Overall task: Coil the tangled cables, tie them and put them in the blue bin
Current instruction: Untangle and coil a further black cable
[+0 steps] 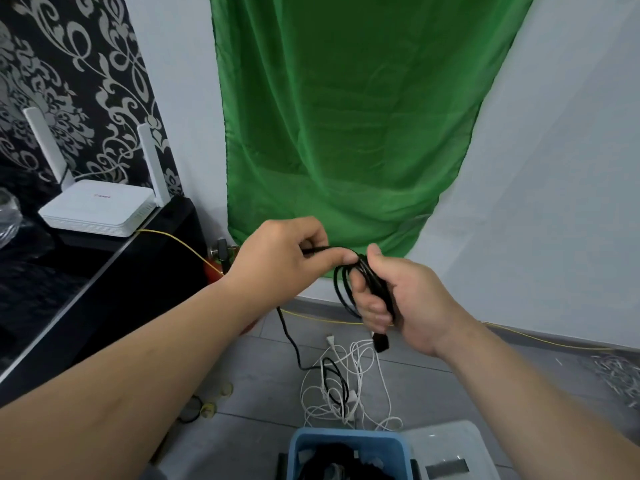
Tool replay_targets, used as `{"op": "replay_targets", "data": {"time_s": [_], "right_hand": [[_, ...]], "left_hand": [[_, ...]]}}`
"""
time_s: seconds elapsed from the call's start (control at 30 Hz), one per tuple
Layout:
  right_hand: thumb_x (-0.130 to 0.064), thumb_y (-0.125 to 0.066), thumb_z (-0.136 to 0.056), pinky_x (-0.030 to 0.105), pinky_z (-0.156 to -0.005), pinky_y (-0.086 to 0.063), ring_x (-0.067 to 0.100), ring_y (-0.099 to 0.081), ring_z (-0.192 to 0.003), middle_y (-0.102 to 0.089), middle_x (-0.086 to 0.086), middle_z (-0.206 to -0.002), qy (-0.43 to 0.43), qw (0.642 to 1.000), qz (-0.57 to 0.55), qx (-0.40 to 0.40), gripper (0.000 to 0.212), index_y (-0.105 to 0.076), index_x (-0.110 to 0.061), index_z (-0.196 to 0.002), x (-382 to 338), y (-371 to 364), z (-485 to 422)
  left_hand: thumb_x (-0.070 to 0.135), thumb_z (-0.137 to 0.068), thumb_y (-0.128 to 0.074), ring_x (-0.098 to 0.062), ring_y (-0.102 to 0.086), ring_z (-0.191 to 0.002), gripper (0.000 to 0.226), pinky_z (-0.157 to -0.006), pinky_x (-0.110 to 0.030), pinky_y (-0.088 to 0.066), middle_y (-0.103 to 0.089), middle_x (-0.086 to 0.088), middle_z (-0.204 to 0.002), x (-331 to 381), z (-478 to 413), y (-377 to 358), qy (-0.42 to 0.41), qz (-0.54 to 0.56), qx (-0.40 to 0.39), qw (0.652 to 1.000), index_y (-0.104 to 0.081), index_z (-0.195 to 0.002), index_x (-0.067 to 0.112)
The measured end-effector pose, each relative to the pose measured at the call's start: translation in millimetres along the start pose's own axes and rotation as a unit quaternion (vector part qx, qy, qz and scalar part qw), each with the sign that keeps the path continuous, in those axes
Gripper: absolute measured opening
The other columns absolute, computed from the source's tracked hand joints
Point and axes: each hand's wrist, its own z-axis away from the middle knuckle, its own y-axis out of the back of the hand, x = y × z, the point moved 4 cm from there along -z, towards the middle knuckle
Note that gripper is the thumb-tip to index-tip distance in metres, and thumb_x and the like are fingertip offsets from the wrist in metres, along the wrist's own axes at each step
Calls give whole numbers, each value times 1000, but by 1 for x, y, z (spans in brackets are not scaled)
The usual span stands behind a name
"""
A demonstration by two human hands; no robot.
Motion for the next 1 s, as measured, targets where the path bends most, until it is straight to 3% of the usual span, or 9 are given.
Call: {"op": "replay_targets", "data": {"time_s": [0.1,0.23,0.33,0.47,0.53,0.63,0.73,0.83,1.0], "right_hand": [[-50,-41,-102,34,-50,-21,17,-20,-44,-24,2,-53,-33,995,-84,-51,47,-51,-13,-74,-1,-8,2],[-45,-43,-101,29,-43,-21,15,-14,-44,-21,-3,-50,-26,973,-208,-93,43,-48,-17,-68,-12,-7,9],[-42,-39,-103,28,-40,-19,13,-13,-43,-24,-6,-46,32,940,-327,-91,43,-45,-19,-67,-27,5,11],[-40,-39,-103,27,-41,-23,12,-20,-41,-25,-7,-48,110,894,-434,-12,41,-46,-21,-68,-36,30,14],[-39,-37,-104,27,-45,-24,12,-21,-44,-26,-7,-52,125,878,-457,74,42,-48,-21,-68,-30,46,10],[-39,-31,-108,30,-54,-27,15,-26,-47,-32,-4,-56,138,844,-476,207,46,-47,-19,-69,-20,77,5],[-32,-28,-106,32,-61,-29,18,-31,-51,-37,-1,-61,124,820,-479,287,38,-46,-18,-75,-8,105,5],[-30,-28,-105,33,-62,-31,20,-32,-53,-39,1,-63,106,838,-415,338,35,-46,-17,-78,2,120,5],[-32,-35,-109,31,-54,-41,18,-42,-50,-45,2,-63,96,879,-216,415,32,-48,-15,-85,3,117,1]], "left_hand": [[59,-86,-62,-7,-42,-51,45,-51,-28,-39,-52,-1,-56,-4,4,-12,33,106,-87,990,-64,-76,15],[39,-103,-53,-14,-59,-52,41,-55,-28,-53,-57,0,-59,-16,17,-33,118,130,-189,966,-62,-84,4],[31,-103,-57,-9,-64,-63,27,-63,-23,-56,-64,1,-68,-38,42,-57,163,60,-331,927,-63,-86,12],[25,-96,-53,-15,-69,-78,17,-81,-34,-59,-78,-1,-88,-75,81,-85,166,-81,-508,841,-65,-85,24],[26,-101,-48,-16,-64,-75,15,-78,-34,-57,-76,-2,-86,-78,83,-89,186,-95,-504,838,-56,-88,27],[34,-108,-40,-11,-60,-68,16,-68,-29,-49,-62,6,-78,-62,66,-86,147,-104,-432,884,-50,-102,24],[43,-108,-40,-5,-58,-63,19,-64,-31,-44,-59,6,-78,-42,52,-80,101,-78,-371,920,-48,-104,27],[48,-106,-40,-6,-56,-70,16,-67,-33,-43,-58,9,-75,-23,42,-74,44,-97,-337,936,-47,-99,36],[40,-107,-43,-14,-52,-70,19,-62,-32,-37,-51,15,-72,24,34,-67,-120,-148,-267,945,-58,-106,29]]}}
